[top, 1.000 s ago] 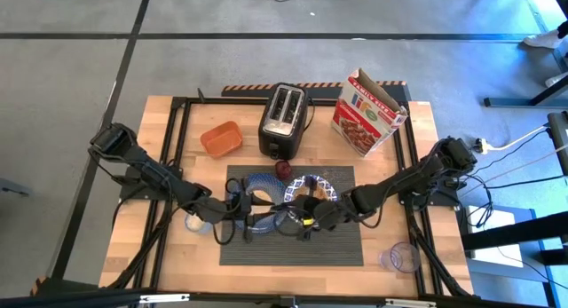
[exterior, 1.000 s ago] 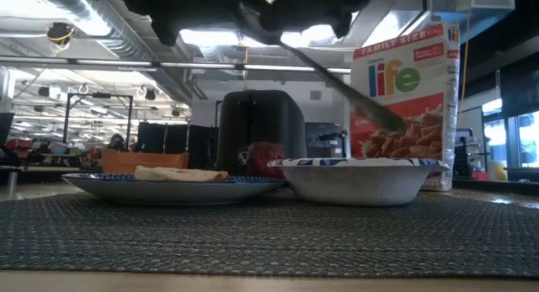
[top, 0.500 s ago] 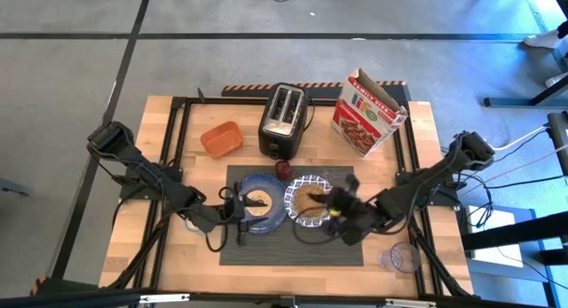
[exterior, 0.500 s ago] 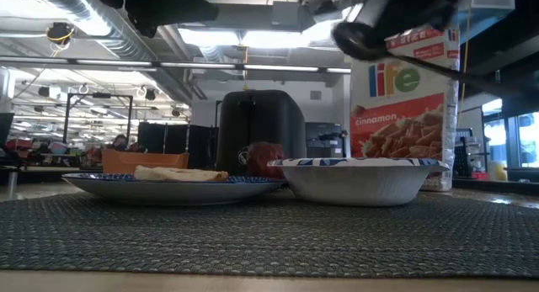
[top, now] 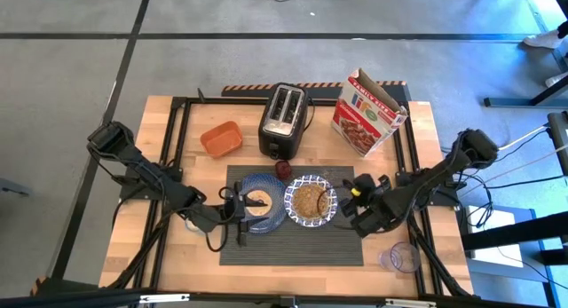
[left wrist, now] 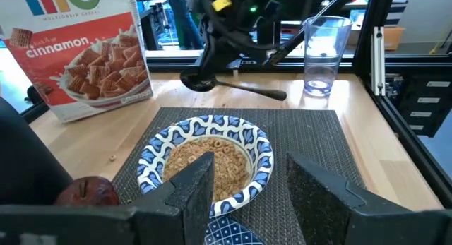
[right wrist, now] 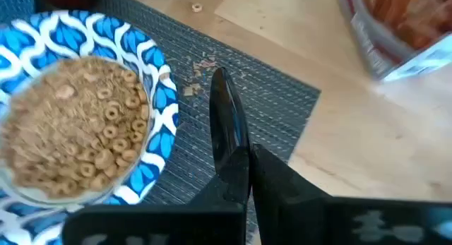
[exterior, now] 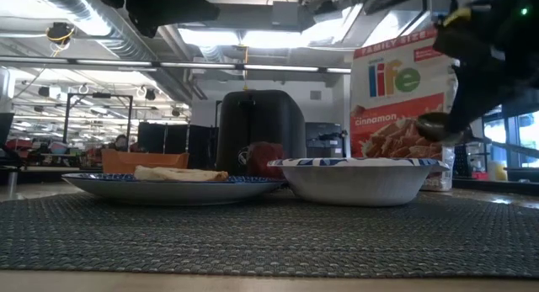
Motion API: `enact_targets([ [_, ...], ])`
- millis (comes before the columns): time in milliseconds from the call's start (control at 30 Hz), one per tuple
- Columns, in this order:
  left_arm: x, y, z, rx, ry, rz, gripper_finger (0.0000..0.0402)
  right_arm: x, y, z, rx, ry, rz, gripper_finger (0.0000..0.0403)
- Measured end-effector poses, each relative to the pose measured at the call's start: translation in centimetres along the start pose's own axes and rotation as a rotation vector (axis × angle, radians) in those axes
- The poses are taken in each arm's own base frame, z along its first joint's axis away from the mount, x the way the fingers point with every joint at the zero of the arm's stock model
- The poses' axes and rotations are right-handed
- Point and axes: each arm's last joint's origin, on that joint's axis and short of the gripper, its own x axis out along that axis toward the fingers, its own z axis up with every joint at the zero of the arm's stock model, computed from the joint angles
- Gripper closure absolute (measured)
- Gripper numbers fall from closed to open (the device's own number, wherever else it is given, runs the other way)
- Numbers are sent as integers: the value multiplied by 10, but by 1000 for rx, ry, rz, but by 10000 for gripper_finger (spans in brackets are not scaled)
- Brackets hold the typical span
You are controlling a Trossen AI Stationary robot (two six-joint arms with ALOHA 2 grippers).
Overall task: Arrange a breakfast setting
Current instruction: Put the black spoon on the placemat on the right side of the blue patterned bowl from the transparent glass
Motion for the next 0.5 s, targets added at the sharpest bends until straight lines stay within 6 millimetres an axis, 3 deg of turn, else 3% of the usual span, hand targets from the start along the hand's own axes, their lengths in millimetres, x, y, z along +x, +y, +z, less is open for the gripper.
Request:
enact_targets([
  [267, 0, 0, 0, 1, 1, 1, 233, 22, -34, -5, 243, 11, 240, 402],
  [500, 0, 0, 0, 1, 1, 1, 233, 54, -54, -20, 364, -13, 324, 402],
])
